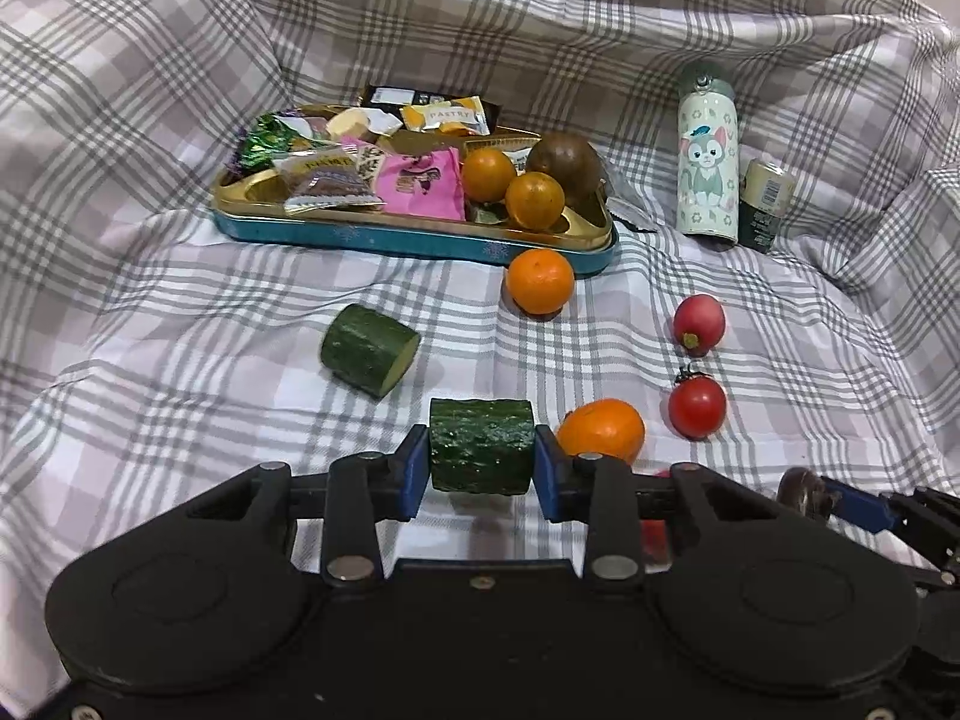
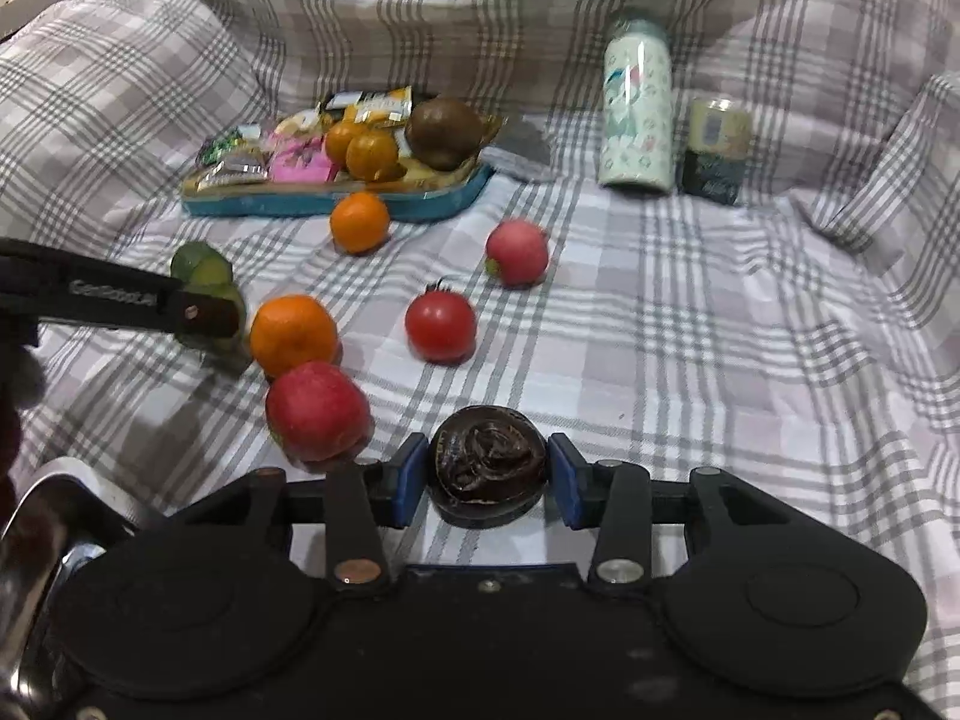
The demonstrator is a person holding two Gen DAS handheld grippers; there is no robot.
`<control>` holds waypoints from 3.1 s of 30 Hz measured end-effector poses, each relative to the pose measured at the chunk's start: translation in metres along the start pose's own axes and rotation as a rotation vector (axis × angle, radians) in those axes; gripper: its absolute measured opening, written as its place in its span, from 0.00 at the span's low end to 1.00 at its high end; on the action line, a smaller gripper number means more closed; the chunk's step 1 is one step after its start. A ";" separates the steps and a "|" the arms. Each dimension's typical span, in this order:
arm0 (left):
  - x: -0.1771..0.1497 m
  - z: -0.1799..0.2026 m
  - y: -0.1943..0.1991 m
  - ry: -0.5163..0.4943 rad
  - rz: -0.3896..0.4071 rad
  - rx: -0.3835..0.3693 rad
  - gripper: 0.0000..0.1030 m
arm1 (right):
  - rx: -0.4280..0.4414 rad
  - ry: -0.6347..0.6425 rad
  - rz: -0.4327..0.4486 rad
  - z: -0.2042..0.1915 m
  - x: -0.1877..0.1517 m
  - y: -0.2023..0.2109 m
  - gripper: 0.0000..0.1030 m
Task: Organize fruits
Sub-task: 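Carry the cucumber piece with the left gripper while the right gripper carries the plum to the tray, then open the left gripper over the tray while the right gripper releases the plum into it, then move the left gripper to a green cucumber piece while the right gripper approaches a red cherry tomato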
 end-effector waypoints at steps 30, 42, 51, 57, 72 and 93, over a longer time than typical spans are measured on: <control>-0.127 -0.021 0.111 -0.075 -0.135 0.031 0.43 | 0.065 -0.041 -0.063 -0.070 -0.094 0.144 0.43; -0.134 -0.019 0.100 -0.084 -0.155 0.027 0.43 | 0.063 0.022 -0.107 -0.089 -0.103 0.129 0.43; -0.133 -0.013 0.105 -0.115 -0.129 0.023 0.44 | 0.082 0.003 -0.141 -0.088 -0.106 0.123 0.44; -0.130 -0.014 0.109 -0.099 -0.120 0.017 0.44 | 0.077 -0.014 -0.122 -0.086 -0.104 0.126 0.44; -0.120 -0.013 0.113 -0.085 -0.092 0.013 0.44 | 0.062 -0.039 -0.091 -0.081 -0.099 0.130 0.44; -0.054 -0.026 0.085 -0.062 0.009 0.040 0.44 | -0.030 -0.030 0.013 -0.041 -0.053 0.102 0.44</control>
Point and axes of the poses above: each gripper's, at about its wrist camera, not at the fingertips, and y roughly against the way its jaws point, z to its right, x to its top, the point moved 7 cm from there along -y, roughly the way its jaws point, and after that the axes turned 5 degrees about y, right-handed, at the moved point
